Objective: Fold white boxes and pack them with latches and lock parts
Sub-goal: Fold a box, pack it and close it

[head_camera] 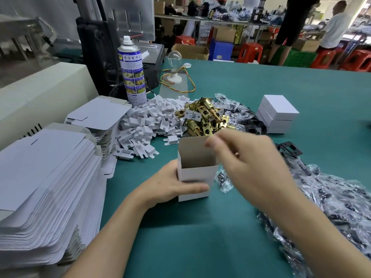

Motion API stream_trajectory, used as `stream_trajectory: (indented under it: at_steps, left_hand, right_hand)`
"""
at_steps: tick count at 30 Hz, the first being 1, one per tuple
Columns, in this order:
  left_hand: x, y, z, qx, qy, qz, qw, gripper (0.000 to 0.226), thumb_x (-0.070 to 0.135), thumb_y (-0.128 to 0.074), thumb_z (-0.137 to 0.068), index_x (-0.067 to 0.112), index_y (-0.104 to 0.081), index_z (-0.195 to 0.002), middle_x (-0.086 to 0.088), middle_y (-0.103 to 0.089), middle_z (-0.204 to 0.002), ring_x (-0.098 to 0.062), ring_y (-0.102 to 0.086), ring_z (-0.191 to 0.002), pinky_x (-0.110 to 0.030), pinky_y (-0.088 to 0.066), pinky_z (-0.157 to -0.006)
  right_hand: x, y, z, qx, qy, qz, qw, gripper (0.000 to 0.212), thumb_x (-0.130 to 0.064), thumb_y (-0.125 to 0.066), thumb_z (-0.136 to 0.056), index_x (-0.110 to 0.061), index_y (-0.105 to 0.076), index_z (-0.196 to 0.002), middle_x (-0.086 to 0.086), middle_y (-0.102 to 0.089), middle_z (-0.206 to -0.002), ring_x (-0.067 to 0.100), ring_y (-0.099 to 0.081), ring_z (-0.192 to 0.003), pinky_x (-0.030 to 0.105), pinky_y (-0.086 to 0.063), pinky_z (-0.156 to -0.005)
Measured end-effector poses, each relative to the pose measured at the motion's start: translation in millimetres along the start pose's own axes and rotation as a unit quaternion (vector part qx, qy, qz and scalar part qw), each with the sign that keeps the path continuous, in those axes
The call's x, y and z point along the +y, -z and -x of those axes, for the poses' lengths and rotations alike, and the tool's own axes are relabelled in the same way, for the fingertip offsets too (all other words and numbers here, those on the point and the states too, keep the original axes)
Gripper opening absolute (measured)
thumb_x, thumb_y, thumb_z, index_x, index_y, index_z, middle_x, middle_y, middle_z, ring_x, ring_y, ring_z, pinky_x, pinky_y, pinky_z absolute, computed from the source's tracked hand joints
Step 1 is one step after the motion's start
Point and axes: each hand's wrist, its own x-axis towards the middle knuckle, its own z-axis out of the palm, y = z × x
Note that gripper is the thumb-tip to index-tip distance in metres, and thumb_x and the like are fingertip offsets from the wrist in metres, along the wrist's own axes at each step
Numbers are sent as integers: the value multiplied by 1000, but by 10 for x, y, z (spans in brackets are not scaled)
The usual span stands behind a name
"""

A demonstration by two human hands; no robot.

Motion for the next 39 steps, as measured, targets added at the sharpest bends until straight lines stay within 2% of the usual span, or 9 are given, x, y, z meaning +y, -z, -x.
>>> stream_trajectory:
  at_steps: [3,5,9,15,19,27,31,34,39]
  left_hand:
    - [-27,12,4,-2,9,-2,1000,38,19,-82,-83,27,-69,-118,-7,-74,-120,-9,-68,-107,-23,-56,-94]
    - [-32,19,14,-8,12,-12,1000,46,19,-82,-80,18,-65,-123,-12,-71,-124,-12,-69,-108,-24,-54,-97]
    - [-33,6,23,-36,32,-19,999,65,15,-81,-81,0,-56,-139,-24,-65,-135,-39,-58,-131,-49,-46,-114]
    - [14,-9,50,-40,36,-14,998,63,13,-80,-82,2,-56,-139,-23,-65,-136,-27,-64,-126,-45,-46,-113]
    - [16,-14,38,-33,35,-5,999,57,12,-81,-82,2,-59,-134,-24,-65,-132,-17,-63,-115,-45,-48,-110]
    - [-7,13,34,-18,41,-7,999,58,15,-80,-84,7,-60,-138,-16,-69,-134,-24,-66,-125,-40,-48,-111]
    - [-29,27,38,-20,46,-7,999,58,16,-80,-84,7,-60,-138,-18,-68,-134,-36,-59,-131,-46,-47,-112]
    - [-33,34,34,-35,51,-19,998,58,15,-81,-83,10,-60,-137,-17,-67,-135,-30,-64,-128,-46,-47,-112]
    - [-44,28,40,-49,47,-23,997,63,15,-82,-81,7,-59,-139,-20,-64,-139,-35,-61,-132,-54,-44,-115]
  right_hand:
    - [212,126,-52,94,-22,-68,993,40,-46,-47,-102,-15,-66,-87,1,-53,-57,15,-45,-50,37,-42,-52]
    - [376,169,-91,80,-58,-52,994,31,-39,-50,-104,-20,-68,-88,-1,-58,-61,18,-54,-54,39,-48,-55]
    - [626,89,-85,-85,-114,77,987,12,-40,-57,-100,-36,-68,-104,-13,-64,-69,4,-59,-64,31,-45,-59]
    - [728,-289,67,-232,-113,162,952,41,-52,-61,-97,-33,-56,-133,-10,-57,-116,10,-51,-94,30,-45,-78]
    - [741,-431,117,-231,-109,190,948,44,-56,-63,-93,-34,-53,-130,-7,-54,-125,16,-56,-113,30,-38,-74]
    - [806,-496,97,-198,-94,251,943,31,-39,-61,-95,-31,-52,-123,-4,-55,-117,22,-58,-105,31,-38,-67]
    - [866,-396,22,-190,-112,129,967,25,-47,-68,-93,-34,-64,-114,-13,-63,-103,8,-61,-91,29,-48,-72]
    - [928,-270,-68,-92,-136,68,984,10,-36,-70,-94,-33,-70,-103,-17,-65,-85,3,-61,-79,31,-54,-71]
    - [1033,-238,-202,-98,-129,142,977,19,-31,-69,-96,-27,-72,-114,-7,-64,-105,15,-61,-99,37,-54,-87]
